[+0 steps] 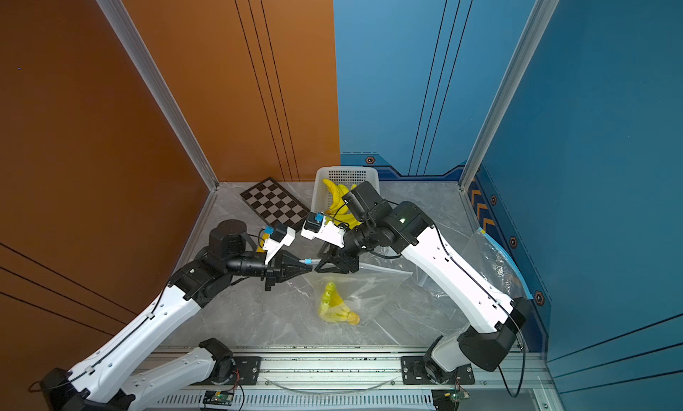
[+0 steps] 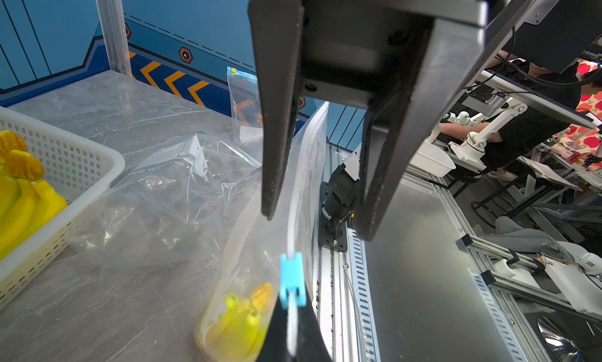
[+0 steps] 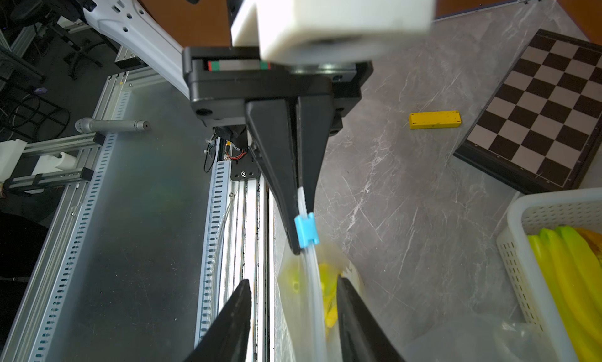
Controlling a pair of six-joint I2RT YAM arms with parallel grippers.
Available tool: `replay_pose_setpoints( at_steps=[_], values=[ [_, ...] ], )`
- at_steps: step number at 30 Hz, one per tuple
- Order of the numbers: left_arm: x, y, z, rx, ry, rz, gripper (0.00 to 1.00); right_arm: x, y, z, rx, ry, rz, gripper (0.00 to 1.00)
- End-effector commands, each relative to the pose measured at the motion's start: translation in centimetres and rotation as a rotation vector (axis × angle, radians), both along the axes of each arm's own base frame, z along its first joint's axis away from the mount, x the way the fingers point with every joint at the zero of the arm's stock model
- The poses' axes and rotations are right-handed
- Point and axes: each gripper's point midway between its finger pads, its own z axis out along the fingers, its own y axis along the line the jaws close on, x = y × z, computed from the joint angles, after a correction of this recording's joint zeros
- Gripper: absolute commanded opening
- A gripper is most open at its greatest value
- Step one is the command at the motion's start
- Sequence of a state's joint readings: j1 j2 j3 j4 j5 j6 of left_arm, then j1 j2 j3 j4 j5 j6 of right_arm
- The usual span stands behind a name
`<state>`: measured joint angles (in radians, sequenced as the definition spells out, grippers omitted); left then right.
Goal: Open the zip-top bag and take out the banana
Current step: Unzip the zipper on the zipper food storage bag.
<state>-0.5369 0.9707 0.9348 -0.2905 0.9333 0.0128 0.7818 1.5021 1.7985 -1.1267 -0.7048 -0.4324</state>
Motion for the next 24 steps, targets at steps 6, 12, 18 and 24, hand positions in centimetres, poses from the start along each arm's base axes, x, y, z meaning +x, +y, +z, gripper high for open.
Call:
replay_pose_setpoints(
  at_steps=[6, 12, 18, 24],
  values=[
    [-0.5, 0.3, 0.6, 0.027, -0.06, -0.001, 0.0, -0.4, 2.6, 0.3, 0.023, 0.038, 0.058, 0.38],
    [-0.7, 0.5, 0.3, 0.037, -0.064, -0.002, 0.0, -0.4, 3.5, 0.6, 0.034, 0.049, 0.074, 0.27],
    [-0.5, 0.9, 0.2, 0.045, -0.078, 0.018, 0.0, -0.5, 3.5, 0.5, 0.033, 0.064, 0.074, 0.0],
    [0.2, 1.2, 0.3, 0.038, -0.049, 0.063, 0.0, -0.6, 3.4, 0.5, 0.031, 0.082, 0.063, 0.0]
  ],
)
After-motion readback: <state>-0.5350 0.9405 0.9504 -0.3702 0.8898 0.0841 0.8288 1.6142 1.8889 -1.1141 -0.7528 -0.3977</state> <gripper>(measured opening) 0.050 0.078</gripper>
